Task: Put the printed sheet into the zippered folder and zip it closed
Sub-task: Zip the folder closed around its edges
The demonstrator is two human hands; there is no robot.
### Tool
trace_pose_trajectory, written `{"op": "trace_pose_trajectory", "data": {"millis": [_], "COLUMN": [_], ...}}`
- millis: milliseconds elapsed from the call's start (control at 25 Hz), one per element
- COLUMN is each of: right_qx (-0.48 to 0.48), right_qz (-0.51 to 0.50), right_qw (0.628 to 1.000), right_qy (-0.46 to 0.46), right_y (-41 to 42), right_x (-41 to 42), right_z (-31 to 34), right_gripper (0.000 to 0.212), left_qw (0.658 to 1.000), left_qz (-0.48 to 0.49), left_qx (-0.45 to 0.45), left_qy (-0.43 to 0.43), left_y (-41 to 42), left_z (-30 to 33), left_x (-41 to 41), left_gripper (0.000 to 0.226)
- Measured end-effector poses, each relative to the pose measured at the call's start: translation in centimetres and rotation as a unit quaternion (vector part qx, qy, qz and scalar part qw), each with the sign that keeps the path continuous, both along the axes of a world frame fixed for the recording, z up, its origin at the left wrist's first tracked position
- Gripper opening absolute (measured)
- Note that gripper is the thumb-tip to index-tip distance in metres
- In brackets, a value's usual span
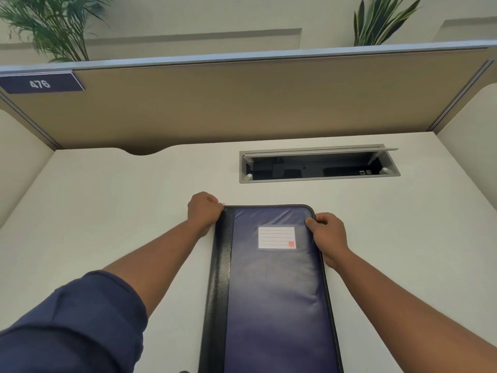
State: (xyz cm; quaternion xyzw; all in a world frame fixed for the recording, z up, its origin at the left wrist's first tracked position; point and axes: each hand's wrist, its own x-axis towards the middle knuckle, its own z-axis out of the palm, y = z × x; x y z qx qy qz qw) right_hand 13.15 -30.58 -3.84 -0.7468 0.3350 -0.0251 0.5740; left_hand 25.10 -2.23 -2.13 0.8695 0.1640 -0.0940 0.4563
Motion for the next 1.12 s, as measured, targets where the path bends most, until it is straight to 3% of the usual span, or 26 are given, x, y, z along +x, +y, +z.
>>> {"op": "trace_pose_trajectory", "data": {"millis": [40, 160, 320, 480, 680, 800, 960, 1120], "right_qx": [-0.001, -0.023, -0.107, -0.188, -0.22, -0.245, -0.209, -0.246], "right_qz": [0.018, 0.091, 0.153, 0.209, 0.246, 0.273, 0.326, 0.376], "right_qw": [1.0, 0.995, 0.982, 0.959, 0.943, 0.929, 0.922, 0.893], "right_qy": [-0.006, -0.022, 0.003, 0.028, 0.053, 0.056, 0.031, 0.024], "right_y": [0.1, 0.7, 2.0, 3.1, 3.8, 3.9, 3.6, 3.4], "right_x": [-0.7, -3.6, -8.5, -13.3, -19.1, -21.6, -25.3, -26.2], "right_z": [0.4, 1.5, 1.7, 1.9, 1.2, 0.6, -0.7, -0.9], "right_gripper": [0.006, 0.038, 0.057, 0.056, 0.062, 0.073, 0.11, 0.118], "left_qw": [1.0, 0.999, 0.995, 0.988, 0.974, 0.959, 0.934, 0.906], "left_qz": [-0.003, -0.052, -0.101, -0.153, -0.211, -0.261, -0.337, -0.38], "left_qx": [-0.006, -0.005, -0.011, 0.03, 0.067, 0.11, 0.117, 0.187], "left_qy": [-0.005, -0.011, 0.004, -0.007, -0.042, -0.035, 0.014, 0.007], "left_y": [0.3, 1.4, 2.8, 3.9, 5.5, 6.1, 7.0, 7.5], "left_z": [0.0, 0.0, 0.0, 0.3, -0.9, -1.3, -1.0, -0.4], "left_x": [-1.2, -5.7, -12.2, -18.3, -25.0, -27.6, -30.0, -30.9], "left_gripper": [0.009, 0.027, 0.043, 0.052, 0.065, 0.089, 0.149, 0.152]}}
